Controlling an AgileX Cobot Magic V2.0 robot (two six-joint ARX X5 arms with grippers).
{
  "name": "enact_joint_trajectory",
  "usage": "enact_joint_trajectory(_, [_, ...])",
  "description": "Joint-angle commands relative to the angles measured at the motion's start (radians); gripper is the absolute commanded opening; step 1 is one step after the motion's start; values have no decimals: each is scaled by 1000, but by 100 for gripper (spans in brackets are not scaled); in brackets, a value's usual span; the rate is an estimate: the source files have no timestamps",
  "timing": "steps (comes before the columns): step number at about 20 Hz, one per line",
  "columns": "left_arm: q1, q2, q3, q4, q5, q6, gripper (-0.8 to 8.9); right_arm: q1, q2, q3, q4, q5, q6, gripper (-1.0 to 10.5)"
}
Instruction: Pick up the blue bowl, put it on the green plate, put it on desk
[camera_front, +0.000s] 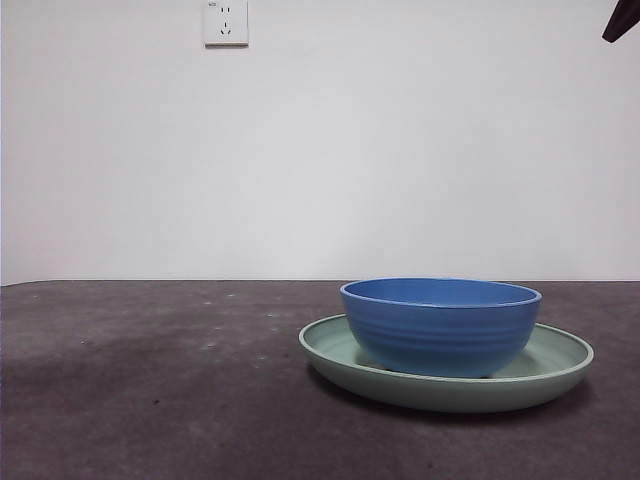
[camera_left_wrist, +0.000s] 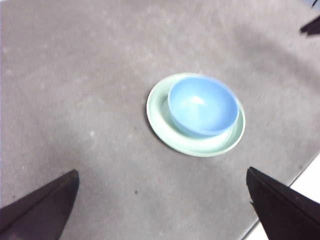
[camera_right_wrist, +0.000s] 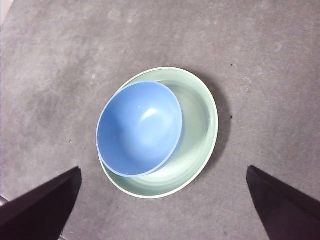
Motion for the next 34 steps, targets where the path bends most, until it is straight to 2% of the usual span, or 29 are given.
enact_joint_trajectory(1, [-4,-11,6,13,-3,-16,566,2,7,14,-1,-2,-3,573])
enact_joint_trajectory(7, [-4,-16,6,14,-3,-16,566,57,88,14,-4,4,-9,497])
enact_joint_trajectory(13, [-5,-16,8,7,-2,-22,566,129,328,14,8,129,-19,496])
enact_joint_trajectory(17, [-5,-16,8,0,-2,-43,566,131,470,14,88,161,-39,495])
enact_joint_trajectory(26, [-5,-16,8,-18,-2,-43,566,131,704,14,223,164,-41,469])
enact_joint_trajectory(29, [-5,-16,8,-18,-2,-42,566,131,739,14,246,163,-52,360])
enact_joint_trajectory(34, [-5,-16,8,-18,-2,-42,566,144,774,14,257,151,-64,257])
